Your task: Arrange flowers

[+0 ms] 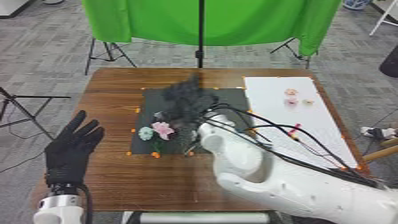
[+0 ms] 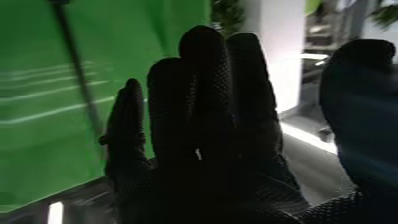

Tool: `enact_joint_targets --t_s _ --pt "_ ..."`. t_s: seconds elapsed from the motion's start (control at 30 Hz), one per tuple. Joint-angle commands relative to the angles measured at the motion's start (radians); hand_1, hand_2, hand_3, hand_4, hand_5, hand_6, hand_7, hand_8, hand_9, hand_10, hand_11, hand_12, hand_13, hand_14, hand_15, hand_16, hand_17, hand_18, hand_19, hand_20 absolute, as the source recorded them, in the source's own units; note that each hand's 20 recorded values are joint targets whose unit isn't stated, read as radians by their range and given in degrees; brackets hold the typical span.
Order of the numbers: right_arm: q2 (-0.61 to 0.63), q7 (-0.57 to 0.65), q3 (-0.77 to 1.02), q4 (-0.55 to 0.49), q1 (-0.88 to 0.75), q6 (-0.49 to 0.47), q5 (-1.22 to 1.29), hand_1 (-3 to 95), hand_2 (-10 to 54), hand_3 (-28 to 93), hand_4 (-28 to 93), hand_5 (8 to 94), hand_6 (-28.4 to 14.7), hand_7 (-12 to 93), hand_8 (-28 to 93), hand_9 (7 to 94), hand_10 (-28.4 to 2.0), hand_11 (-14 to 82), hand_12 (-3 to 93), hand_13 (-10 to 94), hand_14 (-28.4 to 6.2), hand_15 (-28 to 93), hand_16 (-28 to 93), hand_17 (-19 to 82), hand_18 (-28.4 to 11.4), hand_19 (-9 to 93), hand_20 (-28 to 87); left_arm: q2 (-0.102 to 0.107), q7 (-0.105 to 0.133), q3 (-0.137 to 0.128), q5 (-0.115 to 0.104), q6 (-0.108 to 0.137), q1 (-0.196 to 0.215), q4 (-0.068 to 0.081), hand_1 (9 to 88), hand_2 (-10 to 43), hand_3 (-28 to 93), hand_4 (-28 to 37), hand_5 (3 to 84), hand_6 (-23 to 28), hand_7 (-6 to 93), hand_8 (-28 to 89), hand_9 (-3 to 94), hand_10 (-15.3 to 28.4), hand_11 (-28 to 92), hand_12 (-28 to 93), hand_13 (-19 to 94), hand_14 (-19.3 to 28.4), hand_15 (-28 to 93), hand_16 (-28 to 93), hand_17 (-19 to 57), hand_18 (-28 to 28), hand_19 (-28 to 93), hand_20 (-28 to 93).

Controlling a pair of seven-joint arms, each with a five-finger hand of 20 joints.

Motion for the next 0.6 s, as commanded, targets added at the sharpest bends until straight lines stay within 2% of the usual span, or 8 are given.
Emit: enact_joint_targets --t_s 0.03,0.07,0.17,0.2,0.3,0.47,0.57,0.6 --pt "0.206 0.008 0.104 -0.061 -0.128 0.017 0.057 27.1 -7.4 79 -28 63.1 2.5 15 -13 65.5 -14.0 52.1 20.6 49 -14.1 83 21 5 -23.3 71 50 0.03 0.032 0.011 -0.038 0.024 0.032 -0.004 23.3 6.1 84 -25.9 38.3 9.9 9.3 -8 36.5 21.1 28 11 25 28.2 62 -11 -7.9 27.1 58 7" --pt "0.217 0.002 0.101 -0.067 -0.136 0.022 0.053 27.0 -7.2 79 -28 63.1 2.6 15 -13 65.3 -14.0 52.2 20.7 49 -14.1 83 21 5 -23.3 70 50 0.04 0.045 0.017 -0.048 0.027 0.032 -0.003 23.3 6.1 84 -25.9 38.3 9.9 9.2 -8 36.5 21.1 28 11 25 28.2 62 -11 -7.9 27.1 58 7" --pt "0.236 0.018 0.086 -0.069 -0.144 0.022 0.035 26.8 -6.8 80 -28 62.9 2.8 15 -13 64.9 -14.0 52.3 20.8 49 -14.1 83 20 5 -23.3 70 50 0.037 0.045 0.021 -0.045 0.024 0.027 0.0 23.3 6.2 84 -25.9 38.2 9.8 9.3 -8 36.5 21.0 28 11 25 28.1 62 -11 -7.9 27.1 58 7" --pt "0.237 0.033 0.082 -0.062 -0.145 0.033 0.028 26.6 -6.5 80 -28 62.9 2.8 15 -13 64.6 -13.8 52.4 20.9 49 -14.1 83 20 5 -23.3 70 50 0.041 0.049 0.025 -0.05 0.024 0.027 -0.001 23.2 6.2 84 -25.8 38.2 9.8 9.3 -8 36.5 21.0 28 11 25 28.1 62 -11 -7.9 27.1 58 7" --pt "0.257 0.066 0.102 -0.057 -0.162 0.044 0.041 26.3 -6.0 80 -28 62.6 2.9 15 -13 64.4 -14.0 52.4 20.7 49 -14.2 83 20 5 -23.4 70 50 0.041 0.05 0.028 -0.043 0.021 0.025 0.002 23.2 6.1 84 -25.8 38.2 9.8 9.4 -8 36.5 21.0 28 11 25 28.2 62 -11 -7.9 27.2 58 7" --pt "0.295 -0.019 0.169 -0.077 -0.216 0.031 0.094 26.3 -5.8 80 -28 62.2 3.0 16 -13 63.8 -14.4 52.0 20.5 49 -14.2 83 20 4 -23.4 70 50 0.009 0.021 0.007 -0.018 0.011 0.041 -0.001 23.2 6.2 84 -25.8 38.2 9.8 9.5 -8 36.5 21.1 28 11 25 28.2 62 -11 -8.0 27.2 58 7" --pt "0.293 -0.074 0.183 -0.084 -0.232 0.02 0.107 26.2 -5.8 81 -28 61.9 3.8 16 -14 62.7 -14.1 52.6 20.7 48 -13.8 84 20 3 -23.4 68 49 0.012 0.029 0.009 -0.027 0.017 0.041 -0.001 23.2 6.1 84 -25.8 38.2 9.8 9.4 -8 36.5 21.1 29 11 25 28.2 62 -11 -7.9 27.1 58 7" --pt "0.288 -0.077 0.181 -0.085 -0.234 0.015 0.109 26.2 -5.7 81 -28 61.6 4.1 16 -14 62.5 -14.0 52.7 20.7 48 -13.7 84 20 3 -23.4 68 49 0.002 0.021 0.006 -0.017 0.012 0.038 0.0 23.2 6.1 84 -25.8 38.2 9.8 9.4 -8 36.5 21.1 28 11 24 28.2 62 -11 -7.9 27.1 58 7"
